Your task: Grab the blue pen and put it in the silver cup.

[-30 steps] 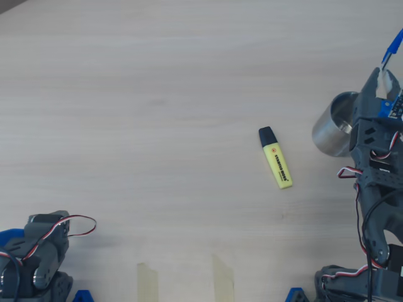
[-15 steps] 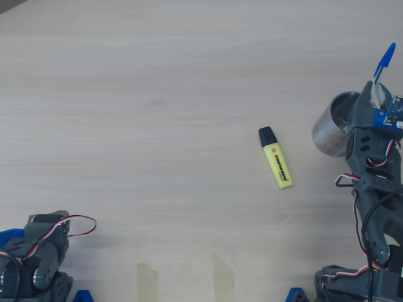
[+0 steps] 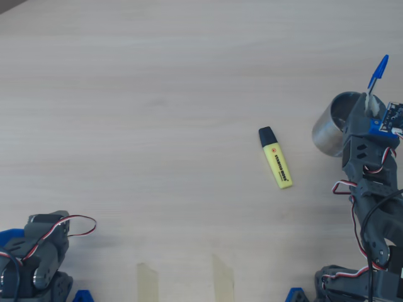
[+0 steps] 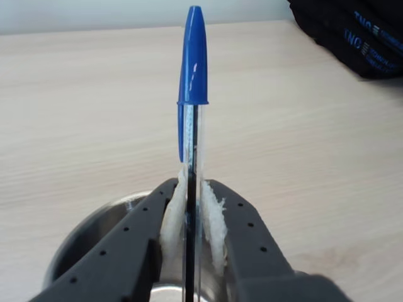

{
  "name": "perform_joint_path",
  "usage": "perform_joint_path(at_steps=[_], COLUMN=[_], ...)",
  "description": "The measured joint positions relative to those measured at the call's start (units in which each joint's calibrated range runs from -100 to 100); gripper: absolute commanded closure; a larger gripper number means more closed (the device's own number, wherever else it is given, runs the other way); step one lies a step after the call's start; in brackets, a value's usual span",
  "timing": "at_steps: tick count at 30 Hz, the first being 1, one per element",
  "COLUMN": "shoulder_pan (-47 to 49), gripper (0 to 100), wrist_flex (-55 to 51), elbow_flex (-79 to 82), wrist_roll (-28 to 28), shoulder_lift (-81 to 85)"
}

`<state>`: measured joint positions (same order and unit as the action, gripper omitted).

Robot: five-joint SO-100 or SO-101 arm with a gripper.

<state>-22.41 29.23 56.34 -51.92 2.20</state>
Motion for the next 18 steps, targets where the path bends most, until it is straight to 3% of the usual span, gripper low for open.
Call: perform_joint_path(at_steps=[15, 18], shoulder_pan=[0.00, 0.00], gripper=[97, 93], wrist_flex=[0.00, 0.00], elbow_flex=[3.16, 3.16], wrist_roll=[0.00, 0.00], shoulder_lift=[0.25, 0.25])
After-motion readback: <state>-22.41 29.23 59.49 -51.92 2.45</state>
